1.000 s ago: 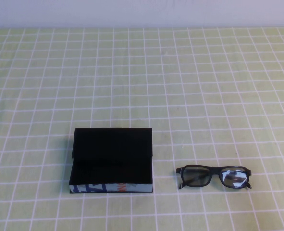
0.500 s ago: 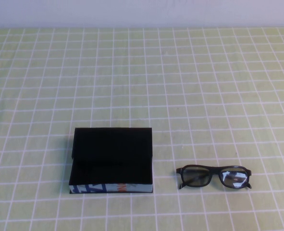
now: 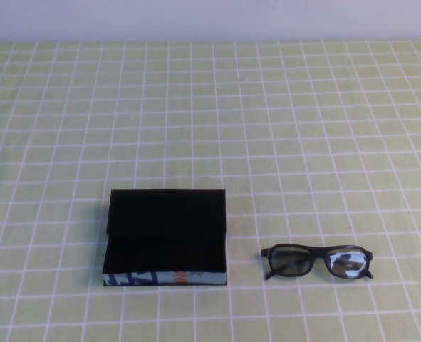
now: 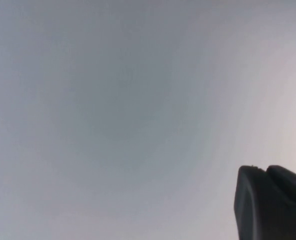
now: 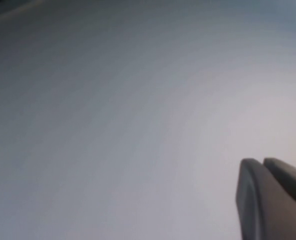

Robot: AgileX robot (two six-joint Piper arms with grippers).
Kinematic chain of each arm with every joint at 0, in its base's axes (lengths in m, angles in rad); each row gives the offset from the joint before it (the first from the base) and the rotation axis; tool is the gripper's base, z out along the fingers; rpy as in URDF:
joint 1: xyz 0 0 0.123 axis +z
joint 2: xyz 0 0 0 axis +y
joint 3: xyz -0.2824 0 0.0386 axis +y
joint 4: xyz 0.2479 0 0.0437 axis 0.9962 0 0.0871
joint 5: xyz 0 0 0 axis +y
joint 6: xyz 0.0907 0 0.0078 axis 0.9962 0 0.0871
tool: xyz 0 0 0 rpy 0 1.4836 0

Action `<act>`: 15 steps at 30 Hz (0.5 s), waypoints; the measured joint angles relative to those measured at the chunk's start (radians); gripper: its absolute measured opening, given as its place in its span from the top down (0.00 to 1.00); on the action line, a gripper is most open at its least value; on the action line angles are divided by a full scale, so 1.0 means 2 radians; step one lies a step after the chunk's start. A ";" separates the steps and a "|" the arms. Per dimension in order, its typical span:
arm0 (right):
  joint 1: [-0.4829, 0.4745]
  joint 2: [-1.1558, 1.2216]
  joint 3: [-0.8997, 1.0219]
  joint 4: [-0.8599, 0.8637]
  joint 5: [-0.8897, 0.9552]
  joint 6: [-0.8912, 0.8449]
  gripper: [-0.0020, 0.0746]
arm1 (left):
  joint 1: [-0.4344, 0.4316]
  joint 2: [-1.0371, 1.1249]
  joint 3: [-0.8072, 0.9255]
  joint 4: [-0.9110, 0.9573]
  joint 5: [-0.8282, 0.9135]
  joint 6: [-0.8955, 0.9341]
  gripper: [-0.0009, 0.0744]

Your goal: Return glasses to glasses case

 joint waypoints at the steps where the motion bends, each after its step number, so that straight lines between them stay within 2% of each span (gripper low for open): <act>1: 0.000 0.016 -0.006 -0.004 0.004 0.001 1.00 | 0.000 0.006 -0.012 0.010 0.035 -0.001 0.99; 6: 0.003 0.122 -0.012 -0.045 0.046 0.005 1.00 | 0.000 0.045 -0.045 0.018 0.198 -0.002 0.99; 9: 0.027 0.175 -0.012 -0.096 0.084 0.005 1.00 | 0.000 0.062 -0.043 0.017 0.267 -0.003 0.99; 15: 0.058 0.246 -0.009 -0.138 0.076 0.007 1.00 | 0.000 0.069 -0.025 0.017 0.310 -0.004 0.99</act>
